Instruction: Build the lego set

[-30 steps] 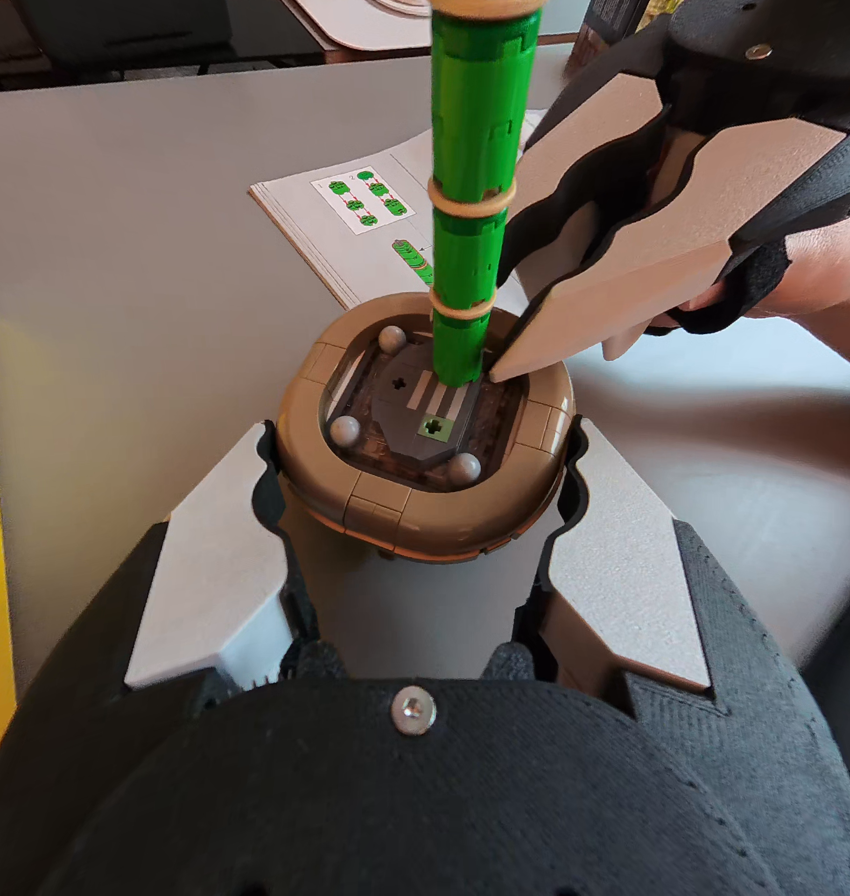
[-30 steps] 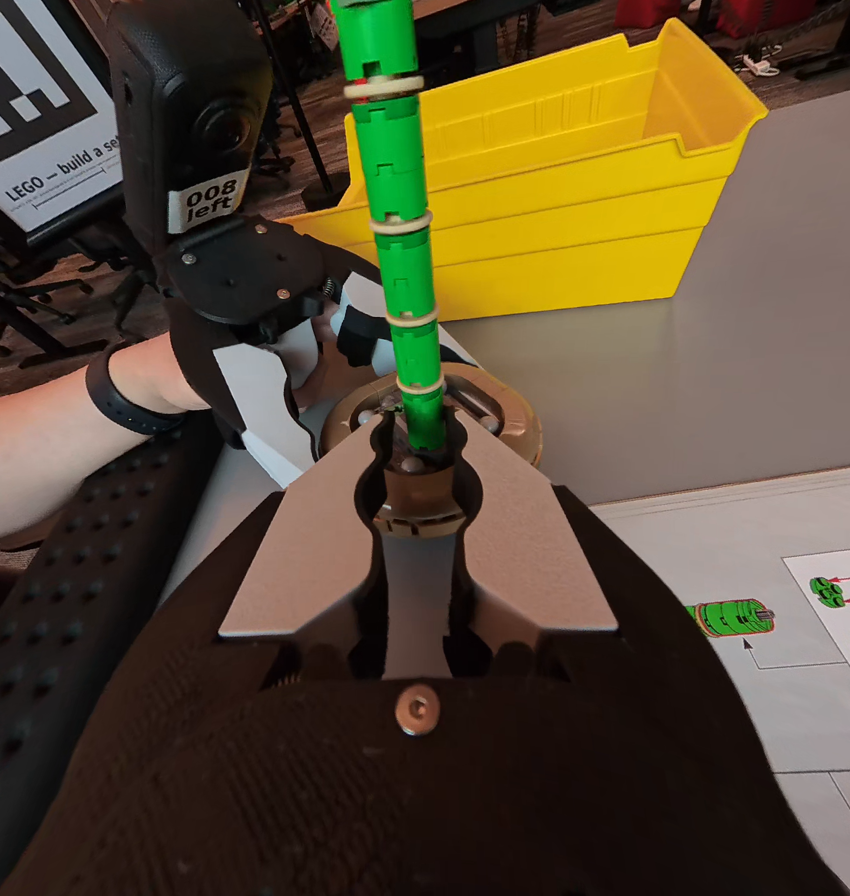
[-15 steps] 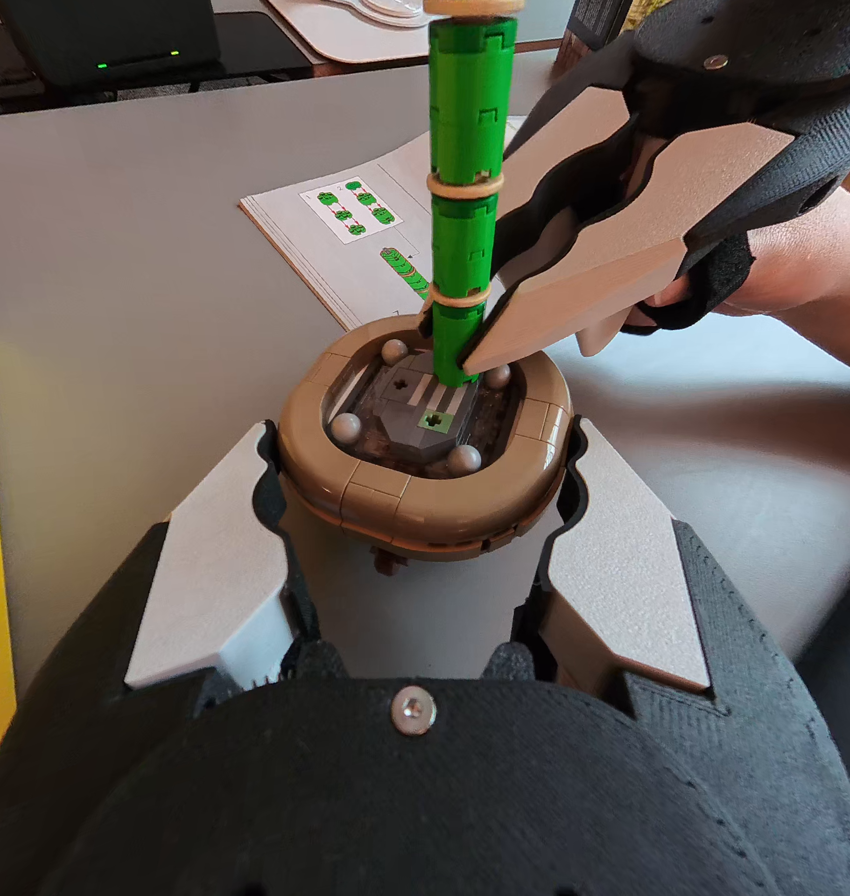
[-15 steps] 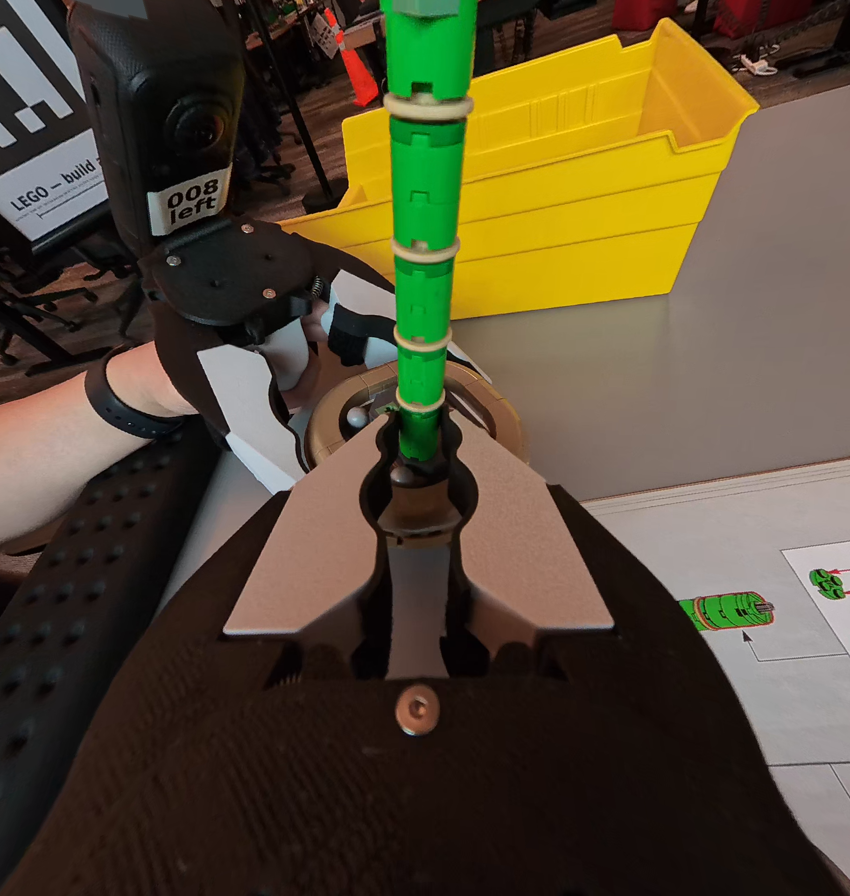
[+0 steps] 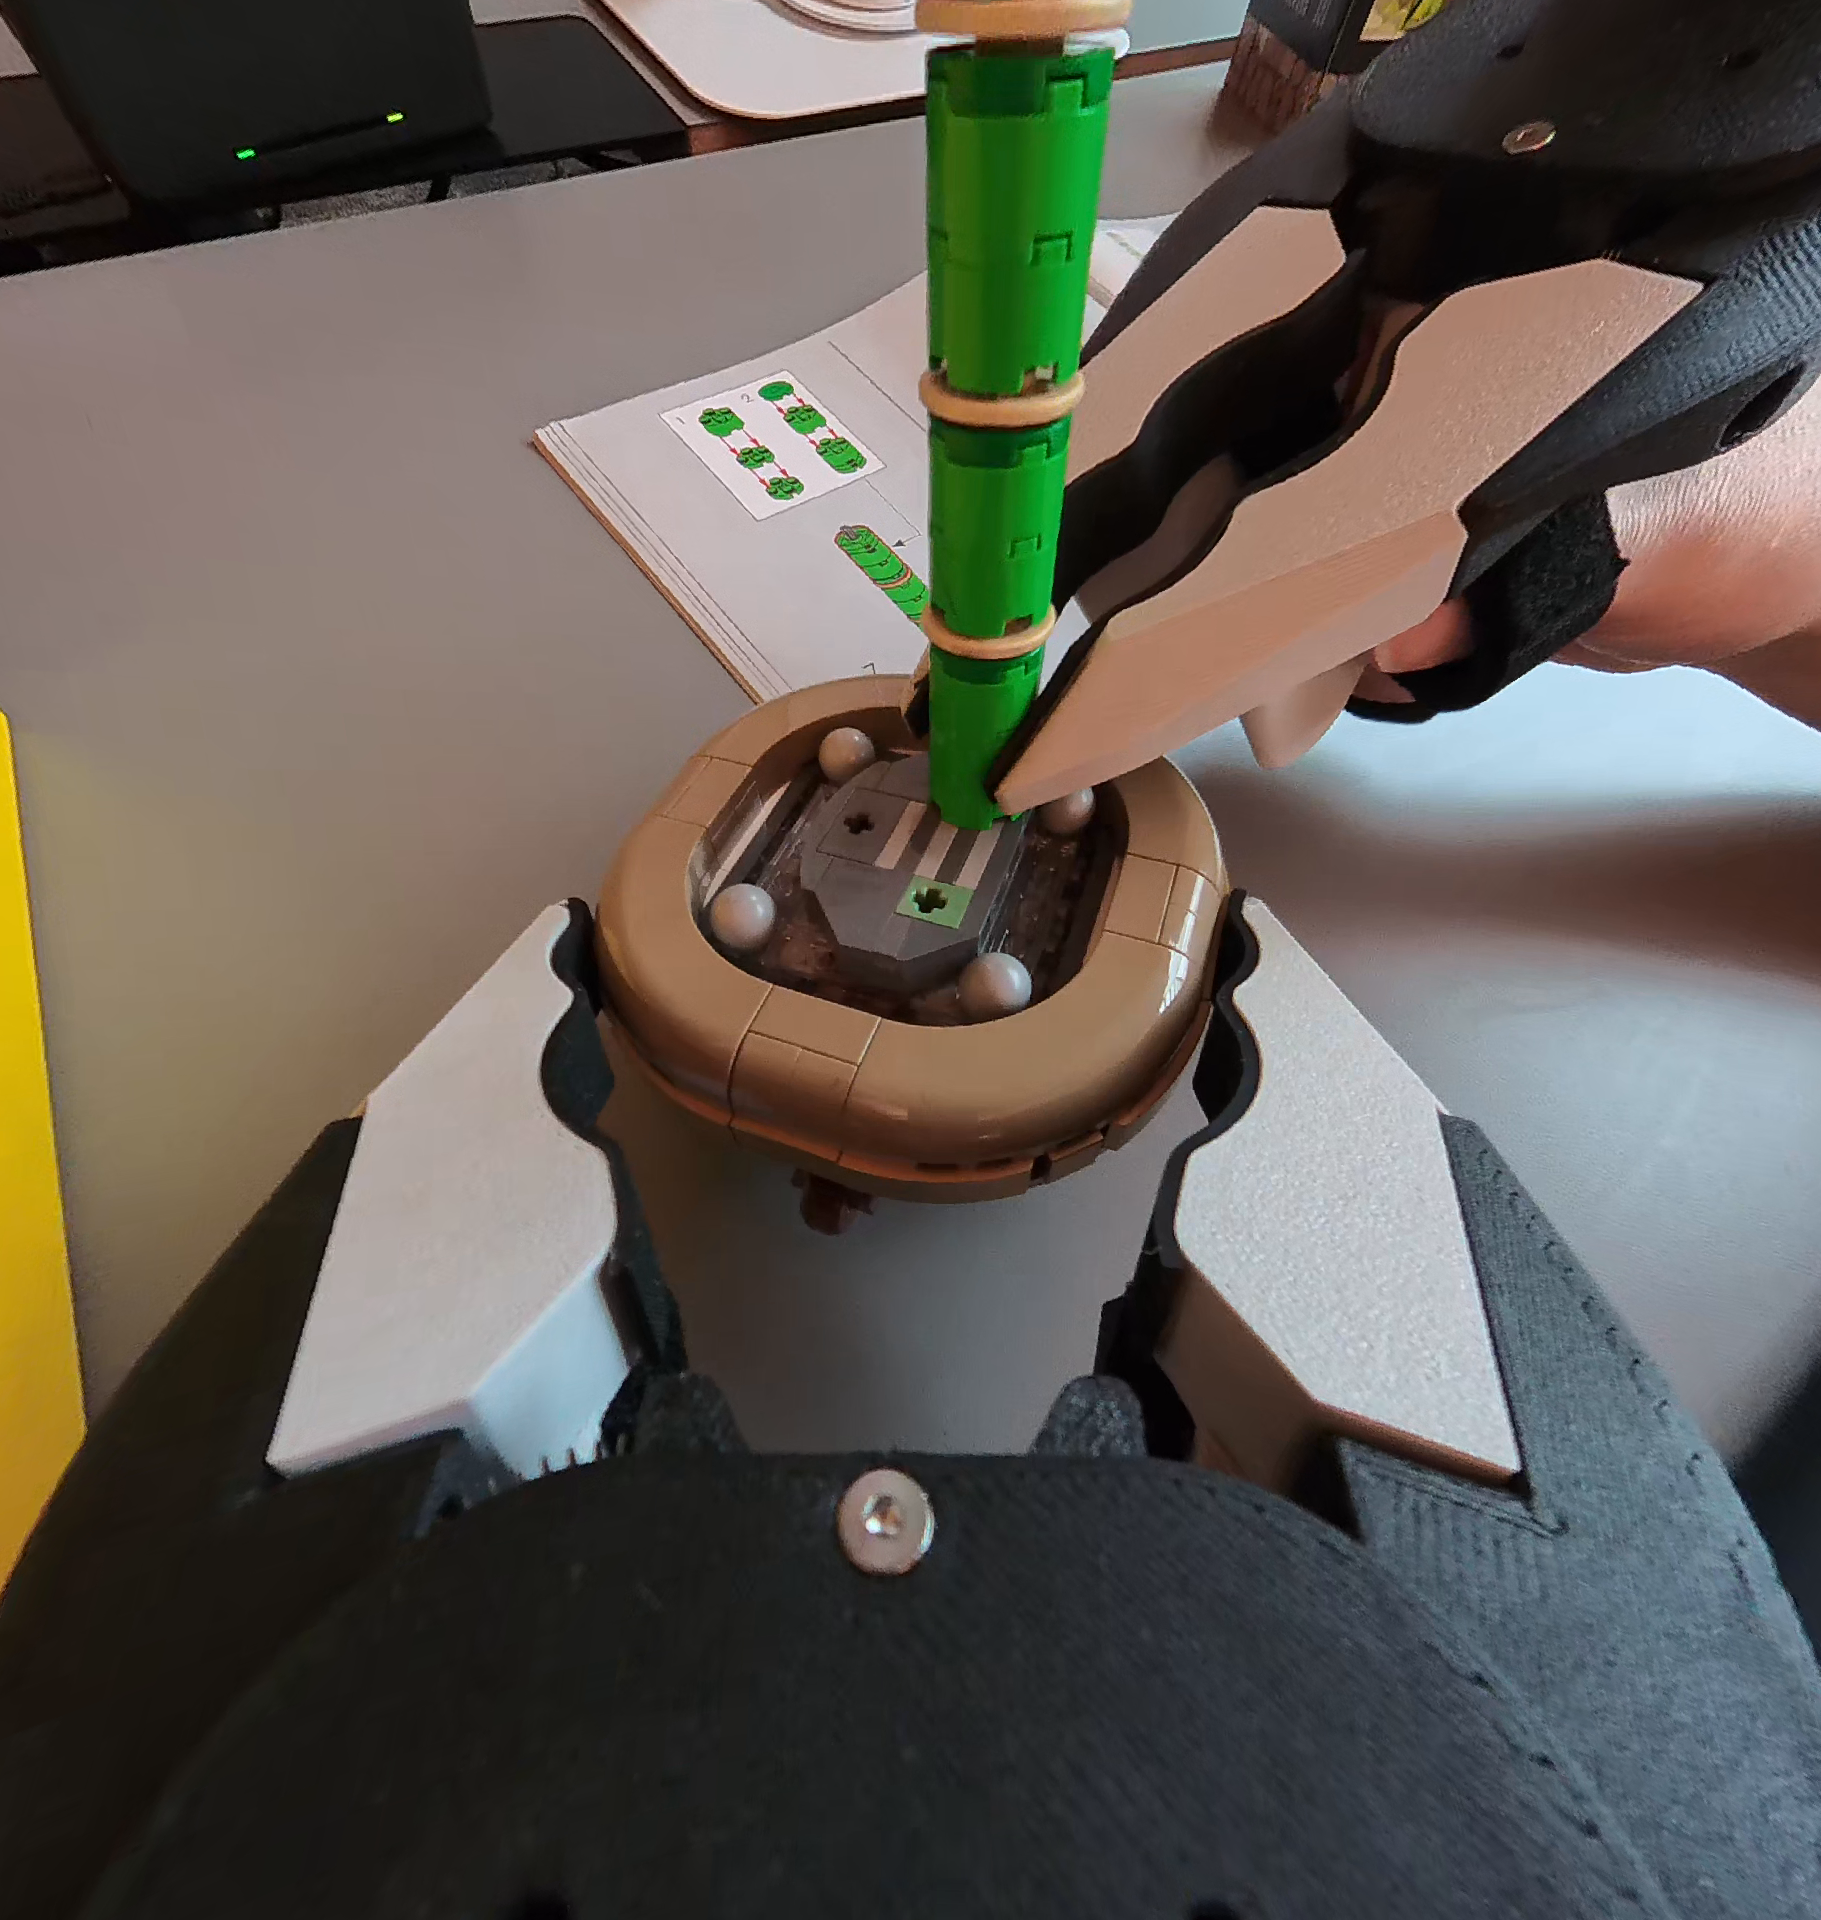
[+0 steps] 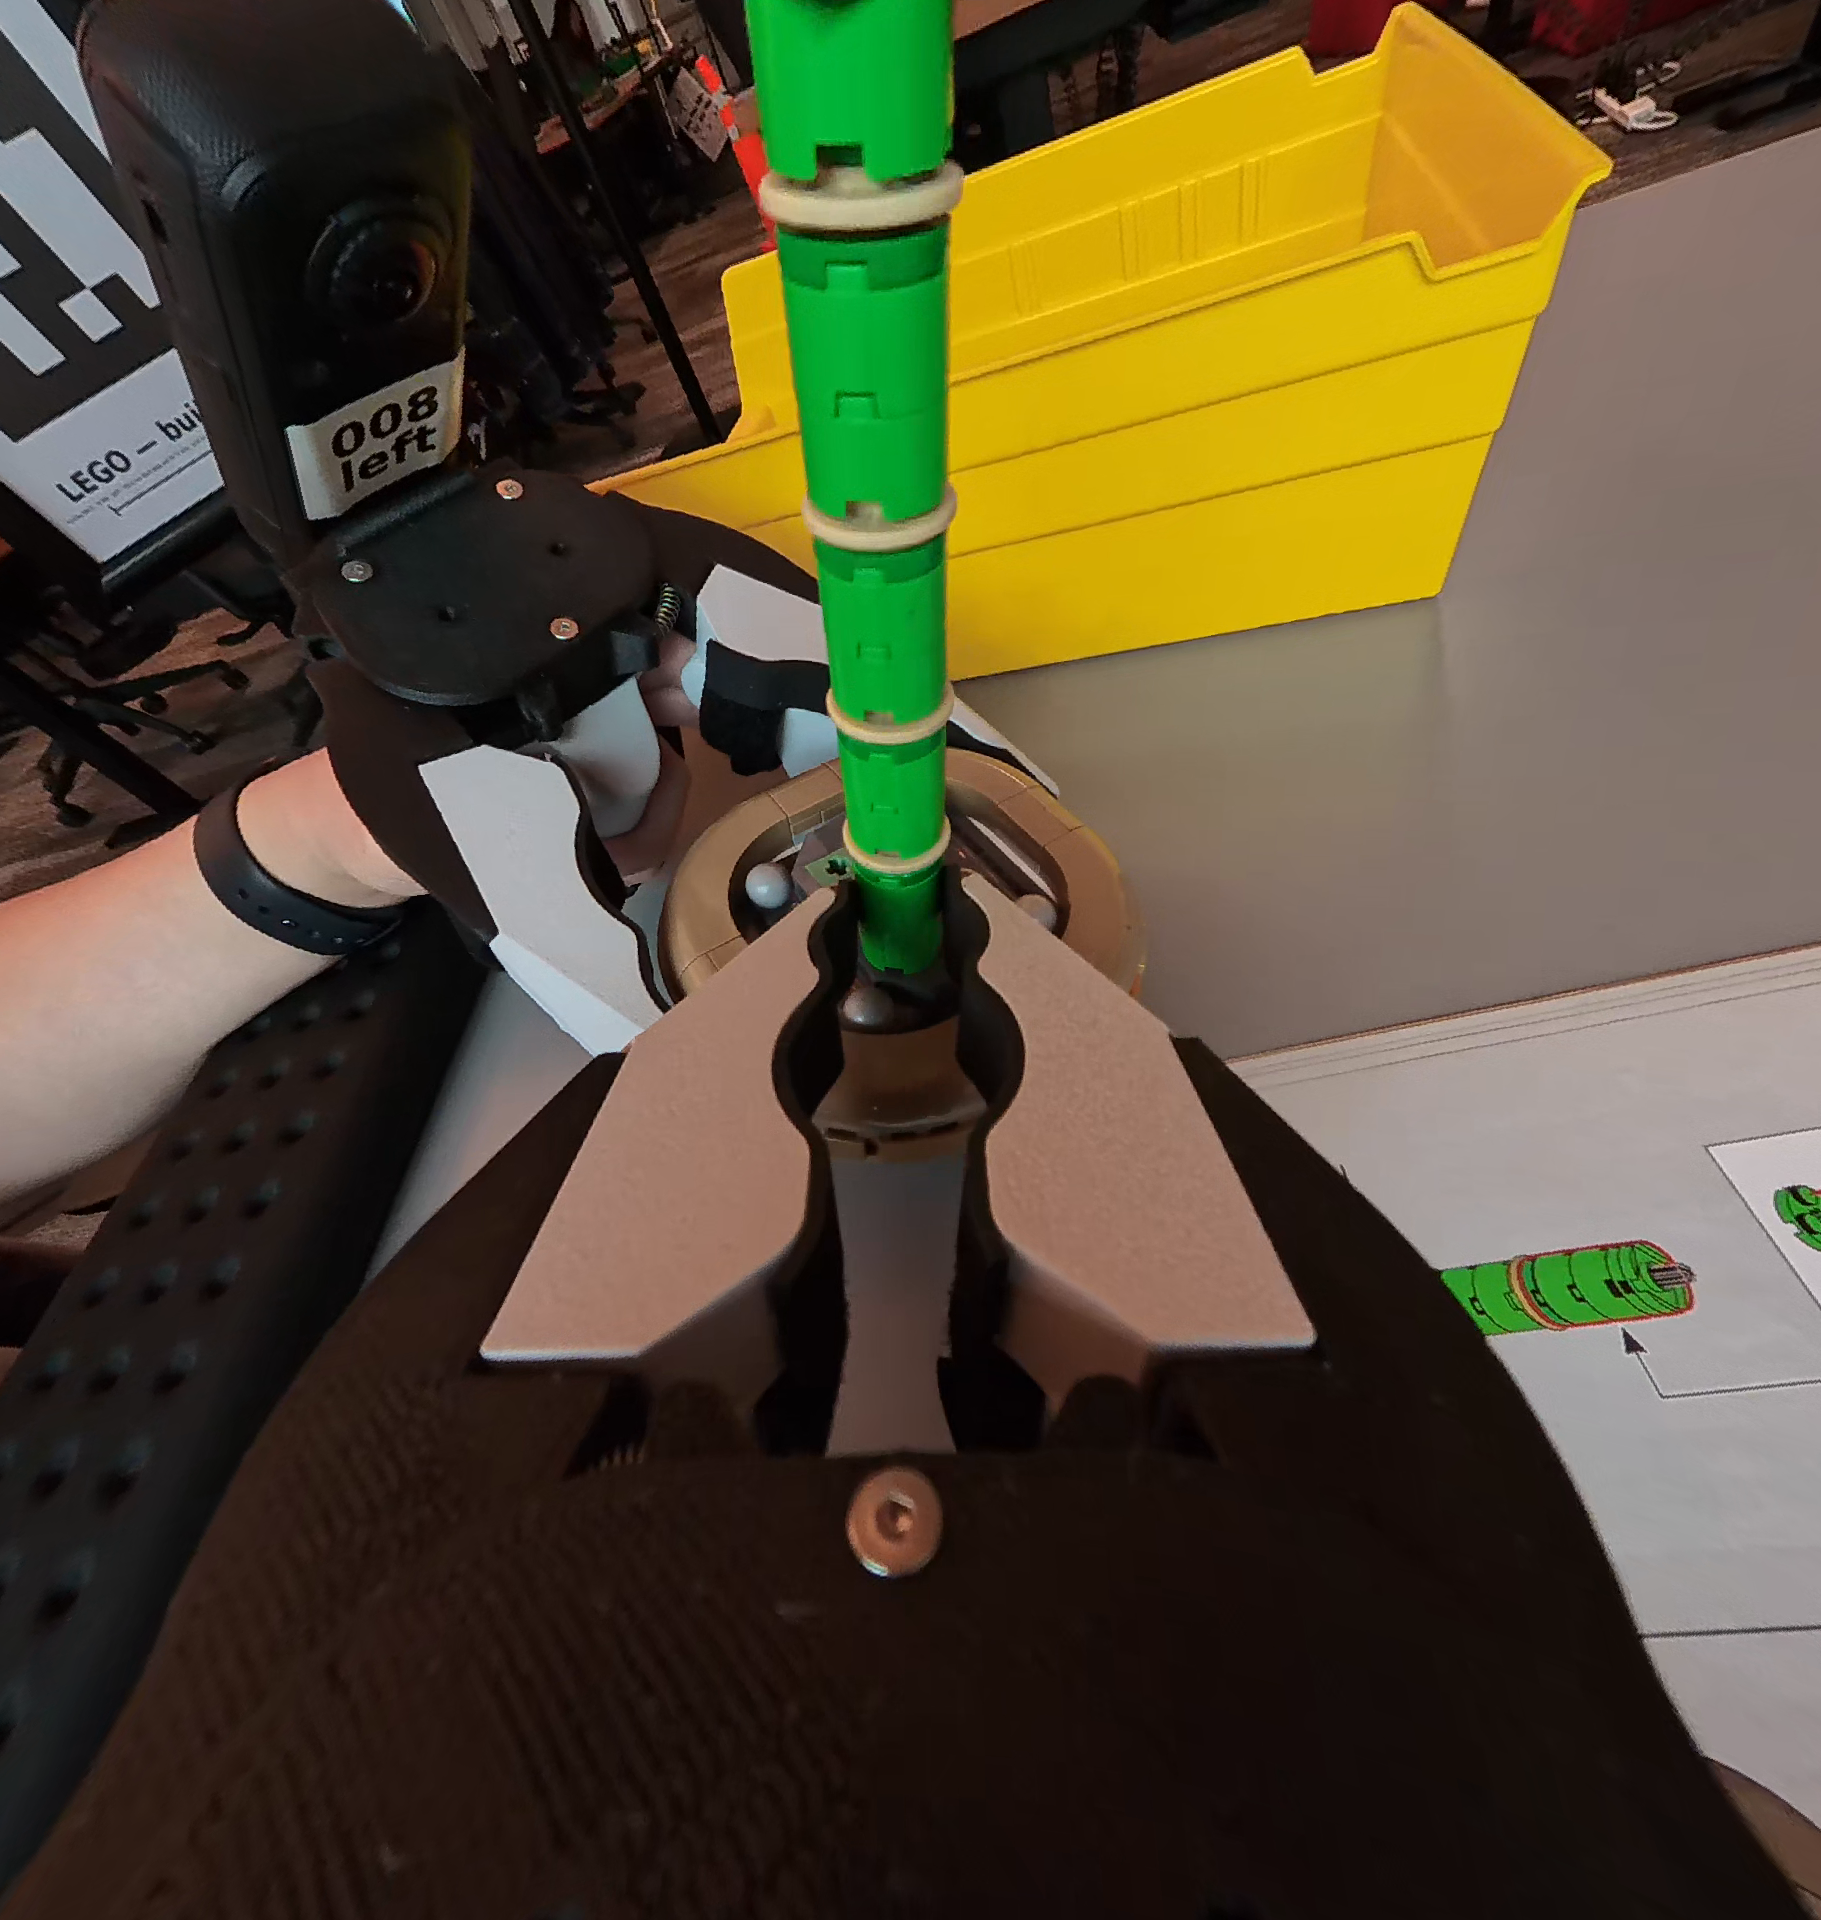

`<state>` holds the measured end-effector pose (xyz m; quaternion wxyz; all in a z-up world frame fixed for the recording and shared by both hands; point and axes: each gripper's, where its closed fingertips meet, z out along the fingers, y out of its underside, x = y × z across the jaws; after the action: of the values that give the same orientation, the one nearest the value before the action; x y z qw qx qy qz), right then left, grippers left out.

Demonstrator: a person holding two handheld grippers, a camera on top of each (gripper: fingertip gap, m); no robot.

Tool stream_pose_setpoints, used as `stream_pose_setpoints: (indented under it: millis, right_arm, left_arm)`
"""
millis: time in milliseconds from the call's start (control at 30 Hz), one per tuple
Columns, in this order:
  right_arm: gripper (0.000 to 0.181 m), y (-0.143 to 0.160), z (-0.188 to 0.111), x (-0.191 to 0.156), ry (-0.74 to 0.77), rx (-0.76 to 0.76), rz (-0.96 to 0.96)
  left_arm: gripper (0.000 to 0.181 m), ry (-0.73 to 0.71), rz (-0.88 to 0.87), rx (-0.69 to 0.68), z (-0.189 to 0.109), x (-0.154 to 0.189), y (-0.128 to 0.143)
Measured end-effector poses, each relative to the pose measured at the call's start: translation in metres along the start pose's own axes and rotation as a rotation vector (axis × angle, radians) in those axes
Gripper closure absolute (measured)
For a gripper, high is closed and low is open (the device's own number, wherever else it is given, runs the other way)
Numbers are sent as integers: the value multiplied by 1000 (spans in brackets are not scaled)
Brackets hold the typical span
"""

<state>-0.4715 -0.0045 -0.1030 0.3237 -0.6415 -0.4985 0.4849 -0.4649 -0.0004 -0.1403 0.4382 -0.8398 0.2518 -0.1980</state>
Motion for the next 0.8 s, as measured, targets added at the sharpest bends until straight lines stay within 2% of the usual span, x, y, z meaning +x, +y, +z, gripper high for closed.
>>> stream_pose_setpoints:
  millis: [267,567,667,800]
  right_arm:
    - [165,3,2,-4,-20,-9,15]
    - [164,14,8,-15,19,-66,-175]
    - [151,14,8,-17,12,-49,-194]
    - [151,7,4,-15,31,4,-210]
  left_arm:
    - [65,0,28,-2,-1,1,3]
    - [65,-45,97,-38,-5,3,16]
    - [65,-51,117,-31,-5,4,16]
    - [65,-53,125,-18,-4,4,16]
